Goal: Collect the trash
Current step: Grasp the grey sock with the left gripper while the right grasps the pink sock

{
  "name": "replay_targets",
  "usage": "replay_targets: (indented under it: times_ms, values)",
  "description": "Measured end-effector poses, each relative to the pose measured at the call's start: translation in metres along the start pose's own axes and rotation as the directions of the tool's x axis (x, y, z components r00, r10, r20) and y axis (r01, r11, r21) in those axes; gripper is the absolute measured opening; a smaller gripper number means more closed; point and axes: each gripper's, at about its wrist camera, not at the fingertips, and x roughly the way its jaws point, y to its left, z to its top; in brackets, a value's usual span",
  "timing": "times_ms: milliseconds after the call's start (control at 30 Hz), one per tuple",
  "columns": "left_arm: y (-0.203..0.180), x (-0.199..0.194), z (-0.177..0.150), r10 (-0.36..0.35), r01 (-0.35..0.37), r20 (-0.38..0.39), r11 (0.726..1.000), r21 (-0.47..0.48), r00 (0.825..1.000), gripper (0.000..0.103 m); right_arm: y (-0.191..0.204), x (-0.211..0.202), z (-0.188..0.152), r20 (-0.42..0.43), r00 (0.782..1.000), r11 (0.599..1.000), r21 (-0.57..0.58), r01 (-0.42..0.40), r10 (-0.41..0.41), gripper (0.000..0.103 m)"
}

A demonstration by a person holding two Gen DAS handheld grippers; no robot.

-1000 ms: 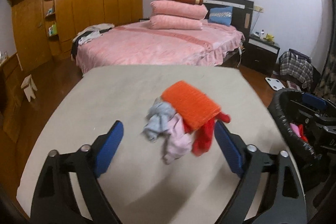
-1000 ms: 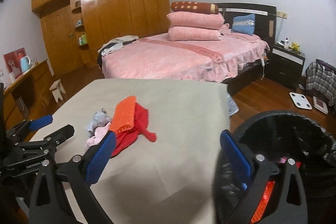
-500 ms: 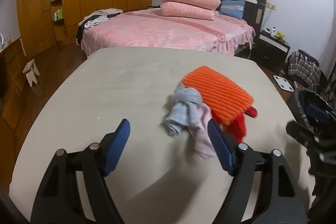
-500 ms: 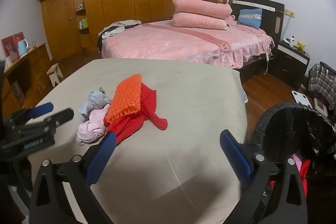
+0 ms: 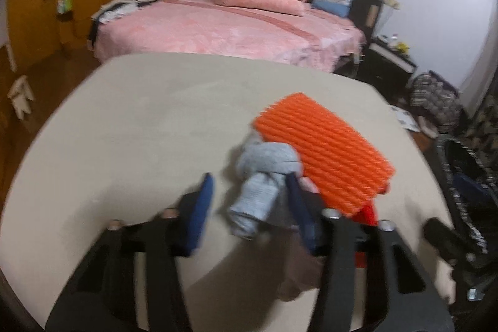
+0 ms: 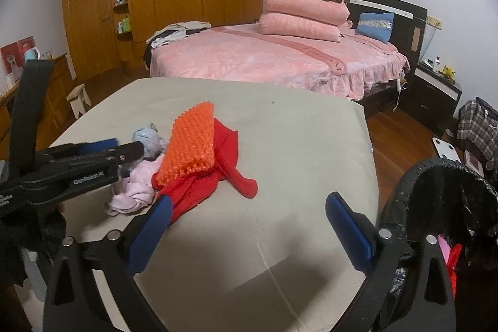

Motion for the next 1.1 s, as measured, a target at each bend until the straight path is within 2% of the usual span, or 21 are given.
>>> replay_targets:
  times_ms: [33, 100, 267, 433, 567, 733, 833, 1000, 1100]
  values:
    - [-0.001, -0.001, -0.001, -0.034, 0.033, 0.000, 0.999, 0.004, 0.999, 0.023, 0.001, 0.001, 0.000, -0.001, 1.000, 1.000, -0.001, -0.002, 0.002, 0.097]
    - [-0.003, -0.003, -0.003, -0.076, 0.076, 0.007, 0.997, 0.005, 0.997, 0.018, 0.005, 0.002, 0.000, -0.004, 1.000, 1.000, -0.006, -0.007, 0.007, 0.096]
    - [0.002, -0.015, -0.009, -0.103, 0.104, 0.033, 0.994, -0.027, 0.994, 0.015, 0.014, 0.001, 0.000, -0.005, 1.000, 1.000, -0.022, -0.016, 0.016, 0.096]
    - [0.017, -0.045, -0.013, -0.043, 0.047, 0.086, 0.998, -0.052, 0.995, 0.015, 0.021, -0.002, 0.005, 0.009, 0.999, 0.999, -0.030, -0.032, 0.032, 0.096]
    - [0.027, -0.058, -0.023, 0.024, -0.024, 0.072, 1.000, -0.009, 0.997, 0.015, 0.034, -0.002, 0.006, 0.014, 0.998, 0.998, -0.037, -0.055, 0.055, 0.096]
    - [0.044, -0.063, -0.034, 0.064, -0.062, 0.046, 0.997, -0.036, 0.997, 0.015, 0.059, 0.004, 0.005, -0.009, 0.995, 0.994, -0.047, -0.099, 0.099, 0.094]
    - [0.053, -0.067, -0.038, 0.081, -0.079, 0.045, 0.996, -0.046, 0.996, 0.015, 0.072, 0.008, 0.004, -0.023, 0.993, 0.991, -0.060, -0.118, 0.117, 0.091]
    - [0.063, -0.071, -0.042, 0.093, -0.091, 0.046, 0.994, -0.053, 0.995, 0.015, 0.091, 0.024, 0.004, -0.072, 0.988, 0.988, -0.055, -0.143, 0.139, 0.077]
    - [0.068, -0.071, -0.044, 0.095, -0.092, 0.046, 0.993, -0.068, 0.994, 0.015, 0.102, 0.034, 0.004, -0.104, 0.985, 0.988, -0.061, -0.145, 0.138, 0.072]
